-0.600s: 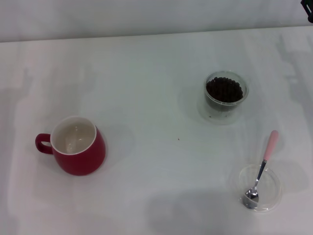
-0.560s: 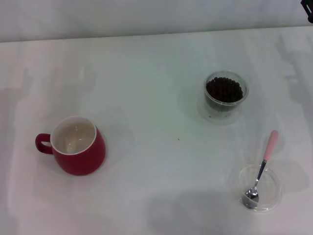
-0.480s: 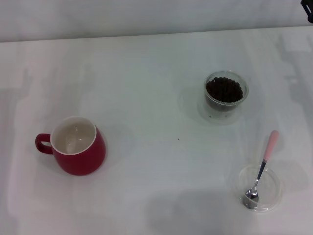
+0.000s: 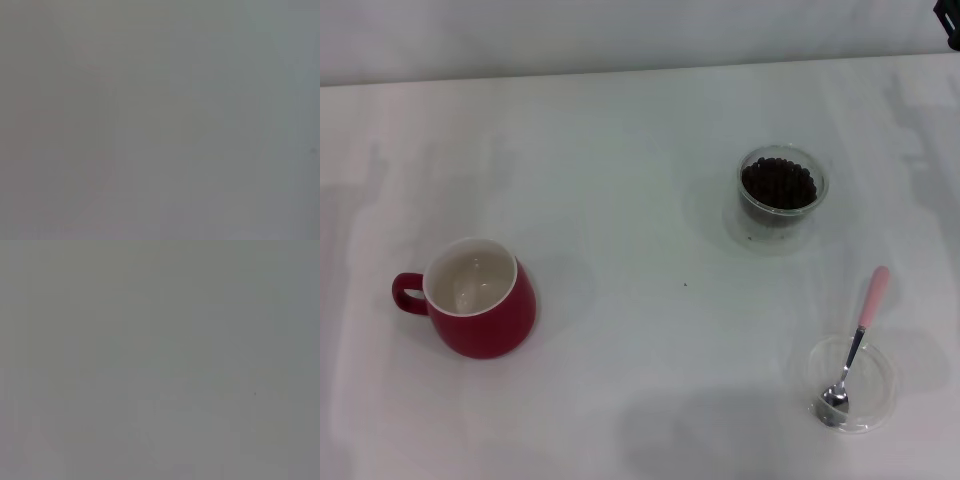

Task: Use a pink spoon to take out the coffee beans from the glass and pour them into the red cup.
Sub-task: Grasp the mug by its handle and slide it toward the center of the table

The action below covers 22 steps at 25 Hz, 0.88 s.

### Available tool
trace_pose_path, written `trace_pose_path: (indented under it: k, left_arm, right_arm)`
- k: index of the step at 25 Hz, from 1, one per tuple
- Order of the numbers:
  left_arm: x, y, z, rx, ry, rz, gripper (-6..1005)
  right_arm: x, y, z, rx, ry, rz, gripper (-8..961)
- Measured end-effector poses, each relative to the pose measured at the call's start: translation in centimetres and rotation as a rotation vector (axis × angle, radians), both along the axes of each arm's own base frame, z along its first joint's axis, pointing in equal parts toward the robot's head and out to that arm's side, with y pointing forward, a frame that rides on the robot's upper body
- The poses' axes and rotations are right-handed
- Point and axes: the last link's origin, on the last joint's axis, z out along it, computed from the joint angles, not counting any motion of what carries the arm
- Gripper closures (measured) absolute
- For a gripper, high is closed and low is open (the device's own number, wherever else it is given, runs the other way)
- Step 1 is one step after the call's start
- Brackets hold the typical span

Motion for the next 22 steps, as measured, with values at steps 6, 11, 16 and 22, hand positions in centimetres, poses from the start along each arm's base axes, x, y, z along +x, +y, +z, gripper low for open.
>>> trace_pose_path:
  k: [6, 11, 16, 22]
  left_arm:
    - [-0.8, -0.9, 0.0, 0.003, -0.008, 0.019, 123]
    - [-1.0, -1.2, 0.0, 0.008, -0.013, 0.021, 123]
    - [-0.9, -1.3, -0.1, 0.007, -0.021, 0.019, 124]
    - [-1.5, -2.5, -0.5, -0.007, -0.033, 0.021, 124]
  right_arm:
    - [0.1, 0.2, 0.3, 0.003, -0.006, -0.002, 82]
    - [0.1, 0.2, 0.3, -0.001, -0.007, -0.005, 82]
    - [0.2, 0.2, 0.3, -0.004, -0.007, -0.011, 83]
    - [0.4, 0.2, 0.6, 0.007, -0.007, -0.016, 83]
